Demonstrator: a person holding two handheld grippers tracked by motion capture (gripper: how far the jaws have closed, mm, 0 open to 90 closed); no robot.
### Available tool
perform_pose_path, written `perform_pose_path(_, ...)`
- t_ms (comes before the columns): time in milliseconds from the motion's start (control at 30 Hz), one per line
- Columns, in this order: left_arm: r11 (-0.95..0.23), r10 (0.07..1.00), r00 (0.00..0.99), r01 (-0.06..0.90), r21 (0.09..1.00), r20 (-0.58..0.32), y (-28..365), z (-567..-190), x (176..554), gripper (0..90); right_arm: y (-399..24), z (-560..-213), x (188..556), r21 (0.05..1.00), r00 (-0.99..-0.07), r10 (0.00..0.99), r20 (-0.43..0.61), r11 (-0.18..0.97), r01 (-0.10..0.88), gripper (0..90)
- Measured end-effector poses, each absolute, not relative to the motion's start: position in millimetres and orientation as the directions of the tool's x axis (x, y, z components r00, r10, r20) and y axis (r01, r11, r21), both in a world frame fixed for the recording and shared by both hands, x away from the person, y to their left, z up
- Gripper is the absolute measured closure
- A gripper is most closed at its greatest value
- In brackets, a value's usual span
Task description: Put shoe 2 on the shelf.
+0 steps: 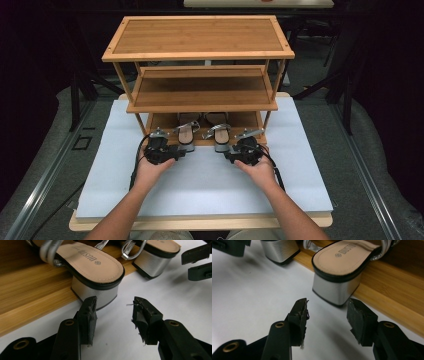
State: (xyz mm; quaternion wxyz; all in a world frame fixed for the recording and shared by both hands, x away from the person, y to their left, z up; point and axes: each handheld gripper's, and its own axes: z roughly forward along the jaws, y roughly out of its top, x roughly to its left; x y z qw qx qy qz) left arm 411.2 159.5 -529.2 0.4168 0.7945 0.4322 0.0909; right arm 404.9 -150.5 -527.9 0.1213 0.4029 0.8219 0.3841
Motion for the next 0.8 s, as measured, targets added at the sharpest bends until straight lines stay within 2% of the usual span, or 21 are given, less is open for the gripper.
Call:
perform_pose_path(167,-0.304,0.765,0.613,0.614,0.729,-0.198,154,-531,417,55.8,-145,-530,413,0.735,-0.631,0.771,0.086,0.379,0.562,49.8)
perform_pose_path(300,-0.317,0.764,0.619,0.607,0.729,-0.183,153,-531,417,59.0,-142,-533,420,0.738,-0.636,0.762,0.123,0.358,0.572,49.4)
perform_pose_path(333,-0.315,0.764,0.619,0.604,0.732,-0.181,153,-531,417,59.1,-139,-533,421,0.739,-0.623,0.777,0.093,0.365,0.566,50.6)
perform_pose_path(467,-0.313,0.767,0.617,0.601,0.735,-0.178,153,-531,416,60.5,-137,-533,422,0.739,-0.612,0.785,0.092,0.358,0.571,56.4)
perform_pose_path(800,-0.304,0.757,0.622,0.606,0.736,-0.2,149,-532,417,63.0,-123,-531,424,0.741,-0.612,0.788,0.071,0.369,0.561,56.8)
